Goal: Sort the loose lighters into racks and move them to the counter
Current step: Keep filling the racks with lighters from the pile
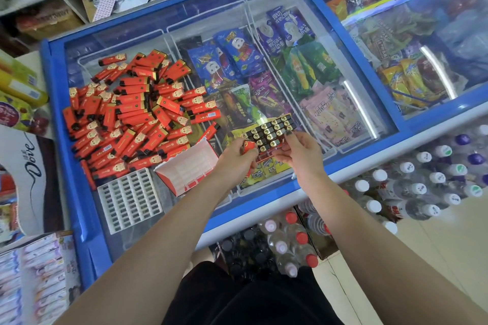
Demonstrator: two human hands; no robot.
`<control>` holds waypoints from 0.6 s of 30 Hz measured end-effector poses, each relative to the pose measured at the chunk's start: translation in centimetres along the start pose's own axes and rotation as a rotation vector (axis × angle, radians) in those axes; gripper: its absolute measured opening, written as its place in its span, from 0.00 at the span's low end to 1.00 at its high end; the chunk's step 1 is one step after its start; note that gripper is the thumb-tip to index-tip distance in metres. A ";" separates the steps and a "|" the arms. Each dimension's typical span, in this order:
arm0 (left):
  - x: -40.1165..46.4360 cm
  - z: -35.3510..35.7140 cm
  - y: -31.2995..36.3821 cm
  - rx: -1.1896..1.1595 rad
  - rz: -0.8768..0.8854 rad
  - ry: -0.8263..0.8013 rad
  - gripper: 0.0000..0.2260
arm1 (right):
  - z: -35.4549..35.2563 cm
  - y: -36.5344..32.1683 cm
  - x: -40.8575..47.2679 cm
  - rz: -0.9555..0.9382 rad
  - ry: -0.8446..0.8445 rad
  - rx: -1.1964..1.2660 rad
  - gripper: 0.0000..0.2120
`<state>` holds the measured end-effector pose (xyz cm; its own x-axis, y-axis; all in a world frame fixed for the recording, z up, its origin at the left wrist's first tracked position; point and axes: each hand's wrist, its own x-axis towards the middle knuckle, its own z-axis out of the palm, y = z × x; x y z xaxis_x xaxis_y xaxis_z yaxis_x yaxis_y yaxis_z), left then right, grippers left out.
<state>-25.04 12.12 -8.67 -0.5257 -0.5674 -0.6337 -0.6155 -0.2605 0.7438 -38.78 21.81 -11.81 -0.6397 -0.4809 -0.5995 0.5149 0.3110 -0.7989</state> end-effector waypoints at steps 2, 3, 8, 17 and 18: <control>-0.1 0.0 0.1 -0.016 -0.004 -0.006 0.08 | -0.2 0.3 0.1 0.058 -0.007 0.072 0.10; -0.2 0.0 0.2 -0.027 -0.011 -0.004 0.08 | -0.2 0.4 0.1 0.074 0.006 0.055 0.13; -0.4 0.1 0.2 -0.158 -0.040 0.020 0.13 | -0.4 1.3 -0.1 0.063 0.118 -0.336 0.24; -0.3 -0.4 1.0 -0.253 0.019 0.025 0.07 | -0.2 0.0 -0.9 0.071 0.154 -0.245 0.23; -0.4 -0.5 1.2 -0.258 0.018 0.030 0.06 | -0.2 0.0 -1.2 0.050 0.162 -0.148 0.19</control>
<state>-25.29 11.68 -7.43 -0.5149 -0.5958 -0.6164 -0.4343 -0.4386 0.7868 -38.14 22.60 -11.04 -0.7048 -0.3274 -0.6294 0.4670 0.4537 -0.7590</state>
